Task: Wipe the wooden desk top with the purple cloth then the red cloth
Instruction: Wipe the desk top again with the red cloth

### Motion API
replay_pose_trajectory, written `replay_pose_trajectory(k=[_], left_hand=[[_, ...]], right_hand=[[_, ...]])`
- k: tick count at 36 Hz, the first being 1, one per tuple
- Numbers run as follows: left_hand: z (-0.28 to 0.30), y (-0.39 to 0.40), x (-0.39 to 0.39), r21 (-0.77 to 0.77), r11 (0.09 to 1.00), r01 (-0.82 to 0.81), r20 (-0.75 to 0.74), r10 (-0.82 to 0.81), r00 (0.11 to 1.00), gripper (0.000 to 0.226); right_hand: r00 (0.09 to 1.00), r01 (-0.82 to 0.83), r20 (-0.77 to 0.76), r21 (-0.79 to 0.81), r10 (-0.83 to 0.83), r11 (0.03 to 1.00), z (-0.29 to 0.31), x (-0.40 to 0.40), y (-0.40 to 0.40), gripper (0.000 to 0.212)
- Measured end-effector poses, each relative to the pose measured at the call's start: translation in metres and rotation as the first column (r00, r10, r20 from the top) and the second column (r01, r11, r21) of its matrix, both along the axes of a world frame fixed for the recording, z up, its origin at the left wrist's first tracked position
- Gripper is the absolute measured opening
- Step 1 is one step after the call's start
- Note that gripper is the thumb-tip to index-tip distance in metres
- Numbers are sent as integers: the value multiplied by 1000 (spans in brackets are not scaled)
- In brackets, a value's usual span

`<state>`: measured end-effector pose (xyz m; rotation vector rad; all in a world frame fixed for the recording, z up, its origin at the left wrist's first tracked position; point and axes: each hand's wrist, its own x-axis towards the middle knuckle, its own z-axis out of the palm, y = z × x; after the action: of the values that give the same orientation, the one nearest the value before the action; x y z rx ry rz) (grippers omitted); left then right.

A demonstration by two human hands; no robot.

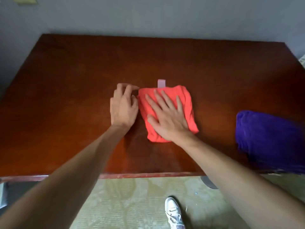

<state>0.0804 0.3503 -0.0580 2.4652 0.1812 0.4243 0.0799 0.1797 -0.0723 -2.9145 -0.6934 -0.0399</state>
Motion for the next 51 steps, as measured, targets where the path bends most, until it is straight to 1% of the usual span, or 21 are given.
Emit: replay_pose_trajectory(k=[3,5,8,12,16,19,24,28,33,38,42,43,45,48,51], left_hand=[[6,36,-8,185,982,39,-105,-20,994,31],[6,62,-13,282,957,67,-184,-15,983,34],[6,94,-19,311,947,80,-283,12,959,40],[0,122,-20,351,929,114,-329,9,944,45],[-8,135,-12,363,921,140,-317,-20,948,46],[-13,139,-9,389,905,172,-300,-52,952,46],[-26,141,-12,381,911,158,-263,-57,963,47],[-26,141,-10,386,907,167,-271,-61,961,48],[-24,142,-12,395,902,173,-277,-62,959,51],[-22,140,-16,400,899,180,-296,-59,953,50],[-21,138,-16,403,898,177,-299,-53,953,51],[-21,138,-16,407,896,177,-296,-53,954,51],[-22,138,-17,413,894,175,-289,-54,956,51],[-21,138,-17,412,895,171,-284,-53,957,50],[-22,138,-19,407,898,165,-276,-52,960,49]], right_hand=[[999,-45,15,43,44,998,1,-76,12,67],[999,-41,3,36,40,999,-1,-109,17,67],[1000,3,-17,18,-3,1000,-2,-123,22,67],[1000,-2,-24,-9,2,1000,-3,-110,24,70],[999,29,-21,-24,-29,999,-5,-71,34,72],[997,73,-21,-14,-73,997,-7,-20,45,72],[987,153,-46,-1,-153,988,-4,69,57,77],[979,194,-59,-2,-194,981,-2,136,63,65],[978,198,-69,21,-196,980,-1,220,66,63],[984,174,-44,24,-173,984,2,282,65,74],[984,177,-41,32,-176,984,4,315,69,92],[984,172,-46,26,-171,985,4,321,69,94],[985,168,-53,26,-167,985,4,327,68,87],[987,155,-43,12,-154,988,2,329,68,68],[986,160,-49,-12,-161,987,2,318,71,59]])
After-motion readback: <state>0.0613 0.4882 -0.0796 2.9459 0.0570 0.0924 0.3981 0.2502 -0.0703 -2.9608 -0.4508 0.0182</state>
